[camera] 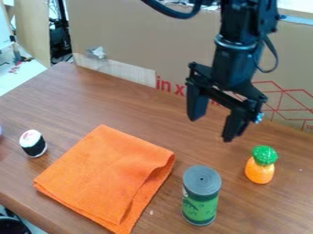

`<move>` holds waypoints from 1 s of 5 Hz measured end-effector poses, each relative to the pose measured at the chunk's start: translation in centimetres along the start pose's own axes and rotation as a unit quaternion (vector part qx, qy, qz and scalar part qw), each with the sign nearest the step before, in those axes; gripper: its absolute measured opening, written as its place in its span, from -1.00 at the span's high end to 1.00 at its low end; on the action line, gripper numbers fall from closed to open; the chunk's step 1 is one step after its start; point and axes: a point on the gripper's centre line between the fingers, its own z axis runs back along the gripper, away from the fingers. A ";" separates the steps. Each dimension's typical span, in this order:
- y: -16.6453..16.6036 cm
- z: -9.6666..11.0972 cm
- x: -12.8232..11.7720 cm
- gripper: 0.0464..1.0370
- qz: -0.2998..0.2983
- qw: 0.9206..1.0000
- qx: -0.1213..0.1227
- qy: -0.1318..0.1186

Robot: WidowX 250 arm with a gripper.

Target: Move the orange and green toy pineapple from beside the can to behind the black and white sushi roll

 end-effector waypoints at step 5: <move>-3.3 -4.2 4.1 -0.94 -0.052 0.996 0.046 0.058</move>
